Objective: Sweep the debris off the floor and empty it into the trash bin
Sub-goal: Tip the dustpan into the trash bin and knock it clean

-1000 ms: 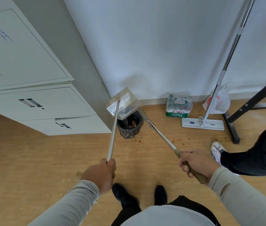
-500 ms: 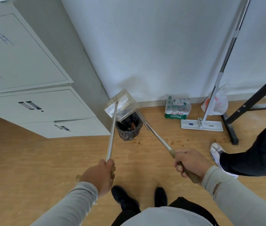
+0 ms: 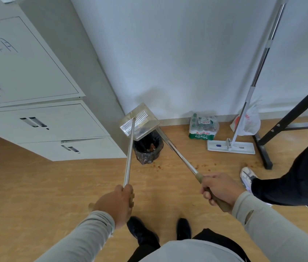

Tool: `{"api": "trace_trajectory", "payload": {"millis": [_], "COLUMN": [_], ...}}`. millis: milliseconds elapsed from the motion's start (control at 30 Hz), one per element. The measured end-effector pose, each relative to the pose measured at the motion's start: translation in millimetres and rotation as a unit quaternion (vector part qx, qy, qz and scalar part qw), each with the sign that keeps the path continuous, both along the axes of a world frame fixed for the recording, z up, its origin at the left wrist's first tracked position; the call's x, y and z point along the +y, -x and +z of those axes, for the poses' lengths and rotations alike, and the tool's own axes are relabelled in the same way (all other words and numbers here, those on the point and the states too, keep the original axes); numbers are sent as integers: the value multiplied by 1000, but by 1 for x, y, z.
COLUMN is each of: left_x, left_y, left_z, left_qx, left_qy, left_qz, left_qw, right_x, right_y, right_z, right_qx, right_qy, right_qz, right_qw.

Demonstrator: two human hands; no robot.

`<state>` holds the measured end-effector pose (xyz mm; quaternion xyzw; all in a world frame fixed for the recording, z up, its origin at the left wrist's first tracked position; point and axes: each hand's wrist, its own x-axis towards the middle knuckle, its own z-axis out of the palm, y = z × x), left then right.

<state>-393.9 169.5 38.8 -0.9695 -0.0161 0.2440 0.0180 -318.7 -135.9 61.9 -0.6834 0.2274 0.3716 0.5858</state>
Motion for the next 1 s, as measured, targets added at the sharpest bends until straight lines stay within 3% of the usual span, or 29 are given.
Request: {"api": "trace_trajectory", "payload": {"millis": [667,800,900,1000], "left_x": [-2,-2,-3,0], "left_y": [0,-8,-16,-32], "left_z": [16,25,40,66], "left_qx": [-36,-60,-110,-176], "left_qy": [48,93,177,299], "left_qz": [32,81,159,283], "left_qw": [998,991,965,894], "right_x": [-5,-8,-17,-31], "right_y": [3,4,3,-1], "right_z": [4,7,13,20], "right_qx": [-1,1,0,-4], "right_qy": [-8,-16,-23,-17], "right_qz": [4,0,-10,-9], "right_qw": [1000,1000,1000,1000]}}
